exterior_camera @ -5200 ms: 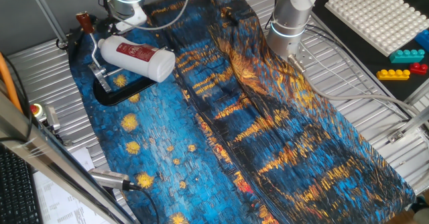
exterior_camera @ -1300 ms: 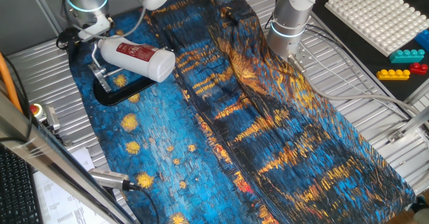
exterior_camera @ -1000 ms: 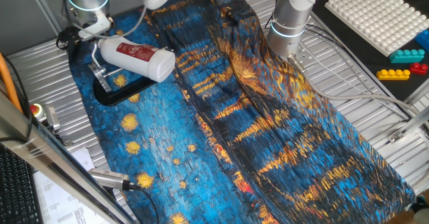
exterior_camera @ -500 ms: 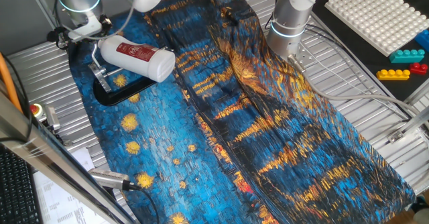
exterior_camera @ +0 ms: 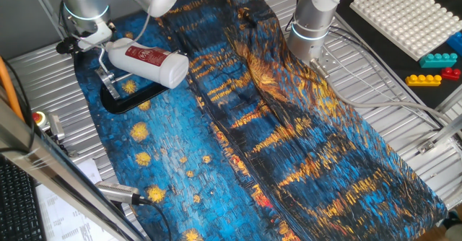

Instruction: Push down the lever

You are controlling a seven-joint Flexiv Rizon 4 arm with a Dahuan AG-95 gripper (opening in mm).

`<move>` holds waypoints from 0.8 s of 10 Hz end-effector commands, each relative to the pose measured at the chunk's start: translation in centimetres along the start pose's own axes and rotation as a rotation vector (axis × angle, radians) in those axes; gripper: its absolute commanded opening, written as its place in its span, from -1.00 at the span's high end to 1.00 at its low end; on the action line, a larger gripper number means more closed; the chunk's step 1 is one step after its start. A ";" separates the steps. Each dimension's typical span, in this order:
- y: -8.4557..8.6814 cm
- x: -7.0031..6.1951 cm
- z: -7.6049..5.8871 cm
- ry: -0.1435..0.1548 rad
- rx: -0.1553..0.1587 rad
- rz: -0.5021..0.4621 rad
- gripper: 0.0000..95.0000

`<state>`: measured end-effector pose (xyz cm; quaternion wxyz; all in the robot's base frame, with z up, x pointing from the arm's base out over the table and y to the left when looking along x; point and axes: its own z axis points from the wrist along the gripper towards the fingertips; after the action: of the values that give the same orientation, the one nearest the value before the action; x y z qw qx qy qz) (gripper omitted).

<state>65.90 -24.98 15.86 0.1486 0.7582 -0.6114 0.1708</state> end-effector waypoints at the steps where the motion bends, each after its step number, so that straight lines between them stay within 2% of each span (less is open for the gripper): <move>1: 0.4 0.1 0.2 0.005 -0.005 -0.041 0.60; 3: 1.0 0.2 0.7 0.035 0.012 -0.039 0.60; 4: 1.3 0.3 1.0 0.041 0.016 -0.035 0.60; 8: 1.5 1.0 1.3 0.040 0.020 -0.006 0.60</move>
<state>64.60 -26.71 15.23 0.1539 0.7589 -0.6037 0.1895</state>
